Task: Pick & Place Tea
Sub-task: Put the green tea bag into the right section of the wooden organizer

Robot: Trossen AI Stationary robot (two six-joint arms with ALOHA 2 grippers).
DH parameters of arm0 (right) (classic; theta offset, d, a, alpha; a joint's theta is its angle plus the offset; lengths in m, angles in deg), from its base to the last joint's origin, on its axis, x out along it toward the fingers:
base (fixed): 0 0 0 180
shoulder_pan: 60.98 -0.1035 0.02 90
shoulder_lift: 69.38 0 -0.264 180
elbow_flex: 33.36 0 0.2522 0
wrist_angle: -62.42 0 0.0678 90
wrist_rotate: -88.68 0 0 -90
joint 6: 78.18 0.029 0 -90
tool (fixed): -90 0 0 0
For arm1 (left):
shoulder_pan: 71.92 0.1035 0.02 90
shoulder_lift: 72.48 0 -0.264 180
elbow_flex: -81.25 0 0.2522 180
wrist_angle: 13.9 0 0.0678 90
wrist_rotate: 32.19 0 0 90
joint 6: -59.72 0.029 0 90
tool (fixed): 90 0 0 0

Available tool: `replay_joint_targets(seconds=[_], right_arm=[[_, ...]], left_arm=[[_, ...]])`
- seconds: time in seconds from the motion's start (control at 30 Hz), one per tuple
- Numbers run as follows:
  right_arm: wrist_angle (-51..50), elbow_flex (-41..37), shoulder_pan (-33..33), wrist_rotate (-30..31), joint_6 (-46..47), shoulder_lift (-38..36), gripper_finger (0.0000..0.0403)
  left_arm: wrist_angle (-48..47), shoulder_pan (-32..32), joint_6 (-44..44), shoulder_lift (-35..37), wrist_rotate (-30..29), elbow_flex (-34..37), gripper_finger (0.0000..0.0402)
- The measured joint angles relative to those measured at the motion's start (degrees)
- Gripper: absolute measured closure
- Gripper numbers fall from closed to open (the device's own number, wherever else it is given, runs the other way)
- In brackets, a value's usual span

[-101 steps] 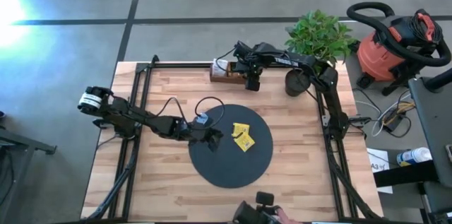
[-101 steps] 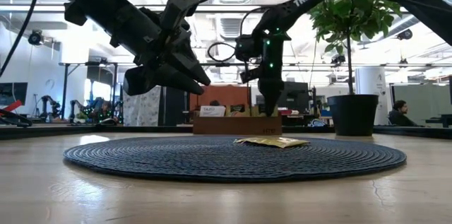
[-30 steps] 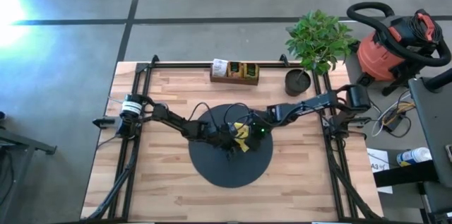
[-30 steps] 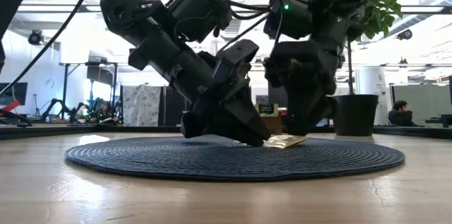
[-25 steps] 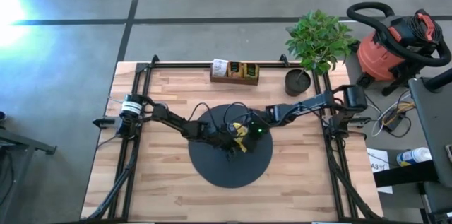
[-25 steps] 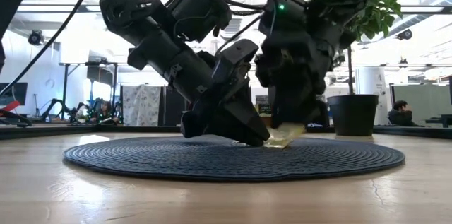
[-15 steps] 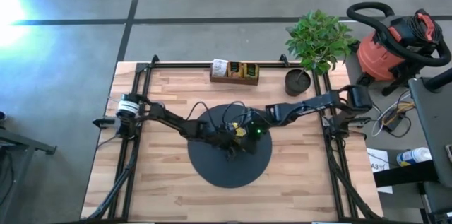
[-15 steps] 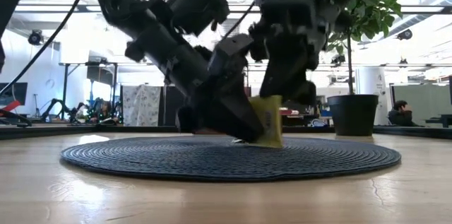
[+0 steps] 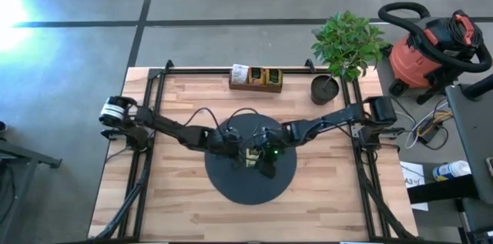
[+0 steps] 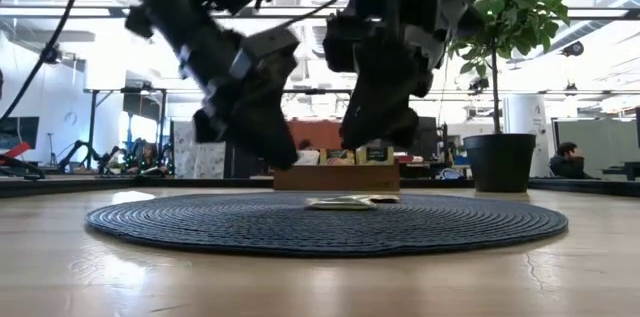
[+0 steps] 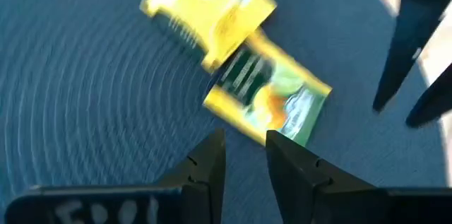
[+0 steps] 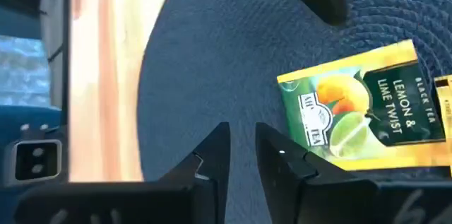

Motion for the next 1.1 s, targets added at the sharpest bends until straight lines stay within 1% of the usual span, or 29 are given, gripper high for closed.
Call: replay_joint_targets(seconds=[0.17, 0.27, 0.37, 0.43, 0.5, 0.6, 0.67, 0.83, 1.1], right_arm=[[-5.7, 0.3, -0.2, 5.7, 1.2, -0.4, 0.032], [-6.0, -0.4, -1.0, 6.1, 2.6, -0.7, 0.0311], [-6.0, -1.1, -2.6, 7.4, 3.1, 0.3, 0.0308], [-4.7, -1.1, -3.4, 8.3, 3.4, 1.5, 0.0309], [-3.3, -1.1, -3.6, 8.8, 3.7, 2.2, 0.0311], [-1.6, -0.9, -3.6, 10.1, 5.5, 3.7, 0.0317], [-1.0, -1.0, -3.7, 10.1, 6.4, 5.0, 0.032], [0.0, -0.6, -3.6, 9.4, 6.5, 7.0, 0.0326], [1.0, -0.7, -3.6, 9.7, 5.8, 6.8, 0.0328]], left_arm=[[5.2, 0.2, -6.4, -0.8, 0.1, 4.6, 0.0303], [11.1, 0.9, -10.2, -1.4, 0.0, 6.9, 0.0303], [16.2, 2.2, -12.0, -2.5, 0.0, 7.6, 0.0303], [15.1, 3.3, -13.6, -3.3, -0.1, 8.2, 0.0303], [16.1, 4.3, -14.4, -4.1, 0.0, 7.9, 0.0303], [17.2, 5.4, -15.0, -5.3, 1.7, 7.3, 0.0303], [17.8, 5.7, -15.0, -6.1, 2.9, 6.8, 0.0303], [18.8, 5.7, -15.0, -8.1, 3.5, 4.9, 0.0303], [18.0, 5.7, -13.3, -7.8, 5.5, 3.1, 0.0303]])
